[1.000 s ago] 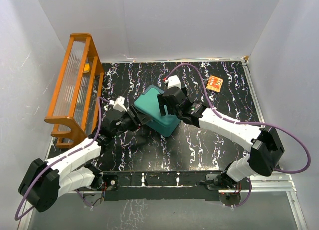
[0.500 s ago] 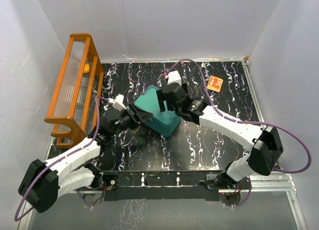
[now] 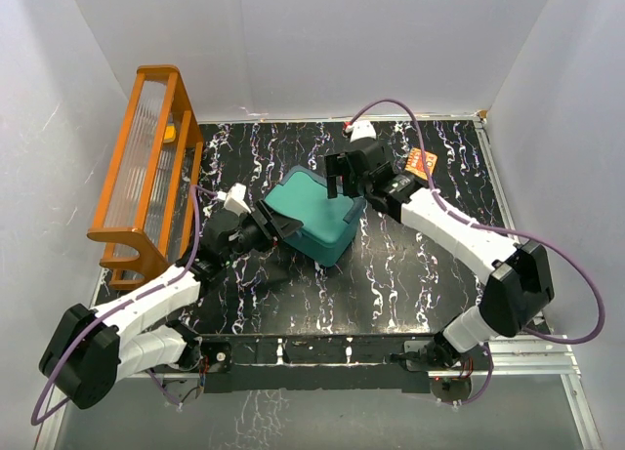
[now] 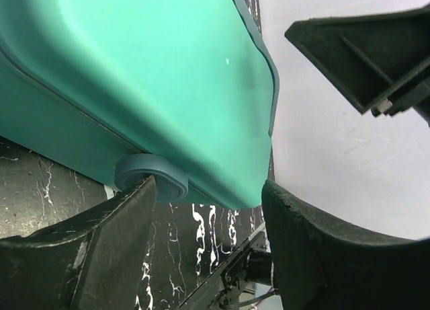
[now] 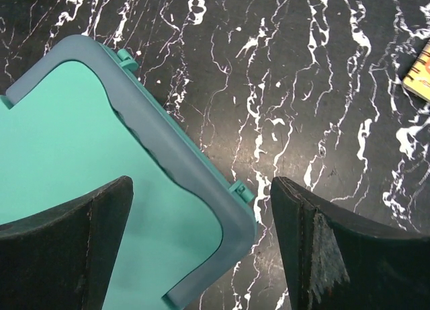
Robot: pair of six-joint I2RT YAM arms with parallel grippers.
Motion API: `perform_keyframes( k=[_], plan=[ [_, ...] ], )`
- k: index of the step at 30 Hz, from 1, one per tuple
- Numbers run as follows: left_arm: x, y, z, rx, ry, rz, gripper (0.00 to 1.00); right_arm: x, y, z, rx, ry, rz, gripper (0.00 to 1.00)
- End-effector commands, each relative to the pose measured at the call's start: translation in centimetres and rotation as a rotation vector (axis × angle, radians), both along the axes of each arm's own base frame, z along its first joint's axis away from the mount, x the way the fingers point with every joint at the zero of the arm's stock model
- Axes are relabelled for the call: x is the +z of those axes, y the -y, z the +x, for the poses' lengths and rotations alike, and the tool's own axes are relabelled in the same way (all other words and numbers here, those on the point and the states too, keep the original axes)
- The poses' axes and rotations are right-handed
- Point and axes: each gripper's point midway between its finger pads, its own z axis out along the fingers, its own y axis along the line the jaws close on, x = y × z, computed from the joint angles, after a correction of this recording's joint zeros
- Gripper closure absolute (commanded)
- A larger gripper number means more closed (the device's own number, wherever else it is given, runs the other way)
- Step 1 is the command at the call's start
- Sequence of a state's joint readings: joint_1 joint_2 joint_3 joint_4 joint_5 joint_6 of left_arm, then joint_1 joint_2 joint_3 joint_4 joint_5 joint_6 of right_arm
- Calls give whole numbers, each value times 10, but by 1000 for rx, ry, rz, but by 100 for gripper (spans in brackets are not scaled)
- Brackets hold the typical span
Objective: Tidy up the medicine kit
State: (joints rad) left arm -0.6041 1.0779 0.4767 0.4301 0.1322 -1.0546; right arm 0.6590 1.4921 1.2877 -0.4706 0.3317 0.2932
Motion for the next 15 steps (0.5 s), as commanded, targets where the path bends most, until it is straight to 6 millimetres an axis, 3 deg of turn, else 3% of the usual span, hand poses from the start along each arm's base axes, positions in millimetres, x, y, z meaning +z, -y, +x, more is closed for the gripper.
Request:
perform_keyframes(
  k=[1, 9, 15],
  plan=[
    [10, -2, 8, 23, 29, 27, 35, 11, -27, 18, 181, -9, 93, 17],
    [3, 6, 9, -7, 5, 9, 33, -6, -48, 32, 325, -88, 159, 18],
    [6, 12, 11, -31, 25, -6, 33, -29, -60, 13, 430, -200, 201, 21]
  ],
)
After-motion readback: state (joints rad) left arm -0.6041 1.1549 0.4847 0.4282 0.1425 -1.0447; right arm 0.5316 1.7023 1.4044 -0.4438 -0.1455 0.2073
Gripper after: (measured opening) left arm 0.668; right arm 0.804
